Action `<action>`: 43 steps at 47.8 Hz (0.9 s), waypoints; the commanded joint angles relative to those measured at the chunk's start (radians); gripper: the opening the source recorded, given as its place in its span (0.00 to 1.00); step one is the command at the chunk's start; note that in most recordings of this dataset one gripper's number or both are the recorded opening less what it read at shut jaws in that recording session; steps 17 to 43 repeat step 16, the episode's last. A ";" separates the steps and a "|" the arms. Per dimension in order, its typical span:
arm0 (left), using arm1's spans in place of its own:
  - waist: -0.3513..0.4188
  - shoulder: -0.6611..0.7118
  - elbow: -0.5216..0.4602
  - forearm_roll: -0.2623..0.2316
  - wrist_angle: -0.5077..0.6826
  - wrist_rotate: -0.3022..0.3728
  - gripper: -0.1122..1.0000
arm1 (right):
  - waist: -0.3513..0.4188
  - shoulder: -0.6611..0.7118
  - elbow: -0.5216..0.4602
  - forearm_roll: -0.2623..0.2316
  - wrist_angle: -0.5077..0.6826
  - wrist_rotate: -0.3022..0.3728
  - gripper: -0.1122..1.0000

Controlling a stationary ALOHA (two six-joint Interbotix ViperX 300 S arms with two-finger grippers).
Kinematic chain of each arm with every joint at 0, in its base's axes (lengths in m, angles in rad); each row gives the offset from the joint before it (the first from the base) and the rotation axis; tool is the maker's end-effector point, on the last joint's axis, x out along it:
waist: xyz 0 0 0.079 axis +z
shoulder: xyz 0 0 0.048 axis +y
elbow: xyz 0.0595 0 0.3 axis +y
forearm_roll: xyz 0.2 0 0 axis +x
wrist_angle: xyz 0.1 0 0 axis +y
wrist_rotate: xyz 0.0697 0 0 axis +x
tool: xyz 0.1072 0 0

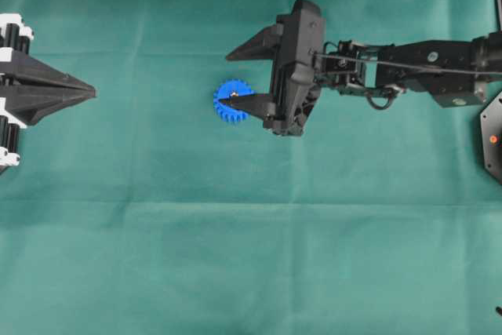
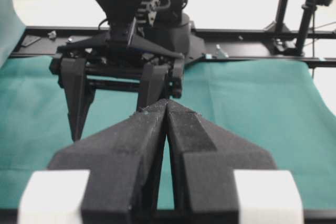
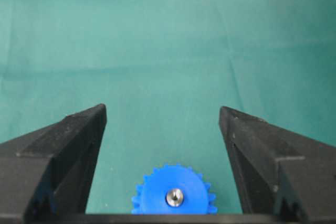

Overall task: Insert the shaft placed at a random location into the center hole of the small gear at another random location.
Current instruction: 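Open the right gripper and raise it off the inserted shaft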

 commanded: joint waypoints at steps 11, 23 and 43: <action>-0.002 0.006 -0.020 0.002 -0.005 -0.002 0.10 | 0.002 -0.055 0.015 0.000 0.003 -0.003 0.86; -0.002 0.006 -0.020 0.003 -0.005 -0.002 0.10 | 0.002 -0.084 0.044 0.002 0.005 -0.003 0.86; -0.002 0.006 -0.020 0.003 -0.005 -0.002 0.10 | 0.002 -0.084 0.044 0.002 0.005 -0.003 0.86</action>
